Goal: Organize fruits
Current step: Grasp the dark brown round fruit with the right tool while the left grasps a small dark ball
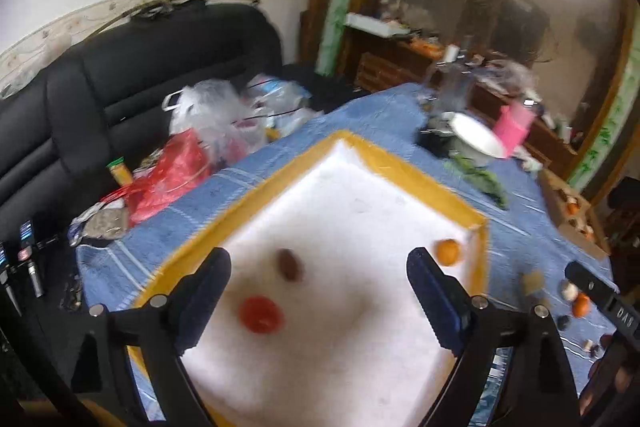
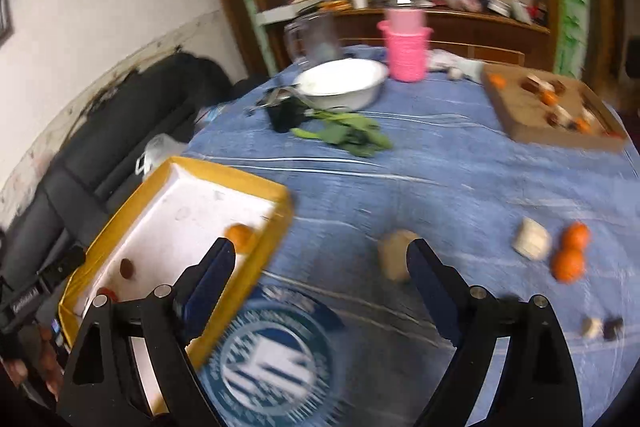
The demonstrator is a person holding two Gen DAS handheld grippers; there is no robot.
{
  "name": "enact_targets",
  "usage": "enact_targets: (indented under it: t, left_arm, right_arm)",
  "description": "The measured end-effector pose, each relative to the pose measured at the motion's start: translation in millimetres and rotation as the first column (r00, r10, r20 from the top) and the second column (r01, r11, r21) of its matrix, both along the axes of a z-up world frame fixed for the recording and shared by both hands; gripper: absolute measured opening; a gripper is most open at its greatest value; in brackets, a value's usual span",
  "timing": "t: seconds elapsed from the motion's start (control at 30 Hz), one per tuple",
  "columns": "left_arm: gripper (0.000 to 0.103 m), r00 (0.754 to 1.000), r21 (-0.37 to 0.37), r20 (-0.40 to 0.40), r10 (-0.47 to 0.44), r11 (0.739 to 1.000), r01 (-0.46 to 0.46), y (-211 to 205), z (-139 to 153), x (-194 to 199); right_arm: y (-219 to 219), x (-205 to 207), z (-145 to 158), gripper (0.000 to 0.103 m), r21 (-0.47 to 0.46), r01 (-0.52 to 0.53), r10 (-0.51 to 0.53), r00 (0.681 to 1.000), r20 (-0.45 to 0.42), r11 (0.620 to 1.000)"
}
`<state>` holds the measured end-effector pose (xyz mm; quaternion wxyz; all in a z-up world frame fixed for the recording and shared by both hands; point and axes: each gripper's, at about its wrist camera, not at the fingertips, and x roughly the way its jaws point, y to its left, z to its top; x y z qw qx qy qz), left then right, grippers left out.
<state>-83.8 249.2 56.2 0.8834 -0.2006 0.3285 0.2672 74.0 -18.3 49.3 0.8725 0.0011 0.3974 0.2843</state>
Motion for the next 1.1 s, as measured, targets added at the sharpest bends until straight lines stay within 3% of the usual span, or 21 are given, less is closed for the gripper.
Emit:
enact_targets:
  t: [0.13,0.23,0.37,0.53,0.77,0.87,0.97,1.07,1.1]
  left_arm:
    - [0.092,0.993,0.035,0.015,-0.121,0.992,0.120,-43,2,13]
    - [0.092,0.974,0.061,-0.013,-0.227,0.972,0.228,-81,-4,28]
    - [0.092,0.931,0.102,-0.068,-0.358,0.926,0.363,-135,-17,49]
    - [0.092,0.874,0.123,-0.120,-0.471,0.866,0.484,-192,-28,70]
    - [0.093,0.807,0.130,-0.164,-0.568,0.798,0.588,-251,-39,100]
    - [0.093,0.784,0.129,-0.181,-0.594,0.776,0.617,-267,-43,110]
    - [0.093,0.769,0.127,-0.187,-0.611,0.761,0.636,-282,-47,121]
    - [0.093,0.757,0.120,-0.190,-0.625,0.750,0.650,-292,-53,135]
    - [0.093,0.754,0.116,-0.191,-0.628,0.748,0.653,-295,-55,140]
  right_arm:
    - [-69,-12,-2,0.088,0.027,0.092,-0.092,0.996,0.008,0.995]
    - [-132,-25,-7,0.088,0.028,0.186,-0.187,0.982,0.030,0.982]
    - [-198,-31,-22,0.088,-0.028,0.314,-0.312,0.949,0.043,0.949]
    - [-249,-24,-50,0.084,-0.093,0.396,-0.398,0.918,-0.004,0.914]
    - [-261,-7,-66,0.077,-0.134,0.378,-0.382,0.924,-0.012,0.916]
    - [-257,8,-73,0.065,-0.168,0.365,-0.372,0.928,-0.012,0.916]
    - [-254,17,-77,0.062,-0.183,0.354,-0.363,0.932,-0.014,0.917]
    - [-250,26,-80,0.050,-0.202,0.342,-0.352,0.936,-0.016,0.918]
    - [-250,28,-80,0.038,-0.196,0.341,-0.350,0.937,-0.016,0.920]
